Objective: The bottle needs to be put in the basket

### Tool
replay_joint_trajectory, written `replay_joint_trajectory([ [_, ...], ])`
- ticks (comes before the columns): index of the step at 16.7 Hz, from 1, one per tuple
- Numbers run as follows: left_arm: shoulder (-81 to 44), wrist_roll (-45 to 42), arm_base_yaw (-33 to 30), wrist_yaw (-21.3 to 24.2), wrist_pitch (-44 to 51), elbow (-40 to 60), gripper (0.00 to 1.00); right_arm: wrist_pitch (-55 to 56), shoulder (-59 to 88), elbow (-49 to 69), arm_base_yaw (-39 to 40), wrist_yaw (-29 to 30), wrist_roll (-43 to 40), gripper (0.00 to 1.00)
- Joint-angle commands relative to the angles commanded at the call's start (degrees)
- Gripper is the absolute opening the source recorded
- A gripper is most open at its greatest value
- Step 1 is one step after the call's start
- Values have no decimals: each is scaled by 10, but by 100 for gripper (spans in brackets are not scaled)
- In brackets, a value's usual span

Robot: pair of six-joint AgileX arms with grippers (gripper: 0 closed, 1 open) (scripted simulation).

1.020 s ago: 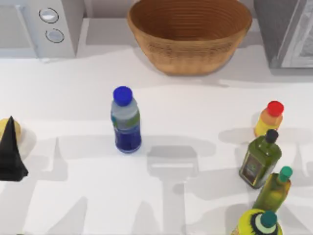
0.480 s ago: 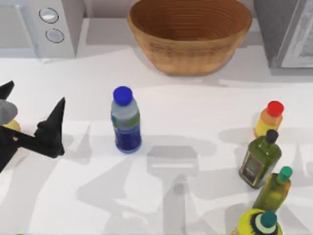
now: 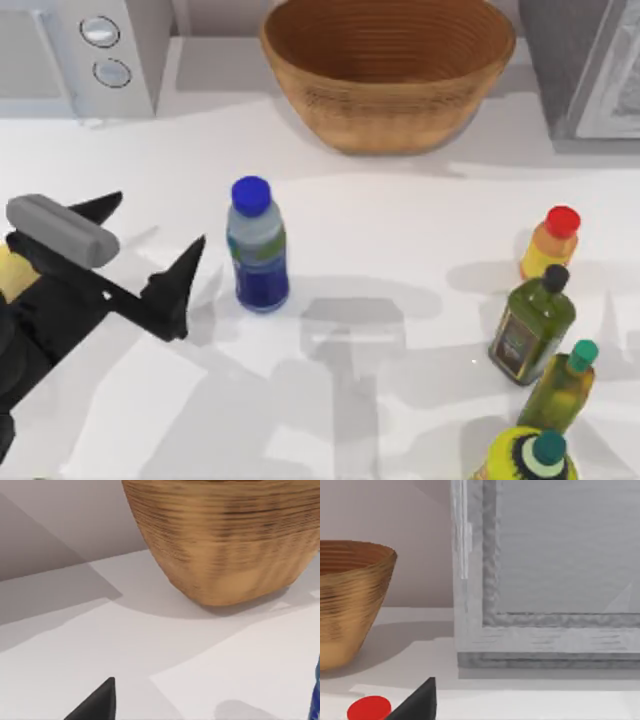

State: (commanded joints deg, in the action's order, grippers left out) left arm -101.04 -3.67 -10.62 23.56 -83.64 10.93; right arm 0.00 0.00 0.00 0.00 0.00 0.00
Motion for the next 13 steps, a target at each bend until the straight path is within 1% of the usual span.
replay_joint_trajectory([
  [4,-145,0,-27,45,-116,14,100,0,0,0,0,0,0,100],
  [7,-207,-1,-46,73,-172,23,100,0,0,0,0,0,0,100],
  [12,-219,-1,-52,80,-184,25,100,0,0,0,0,0,0,100],
  [13,-245,-1,-47,78,-173,25,100,0,0,0,0,0,0,100],
])
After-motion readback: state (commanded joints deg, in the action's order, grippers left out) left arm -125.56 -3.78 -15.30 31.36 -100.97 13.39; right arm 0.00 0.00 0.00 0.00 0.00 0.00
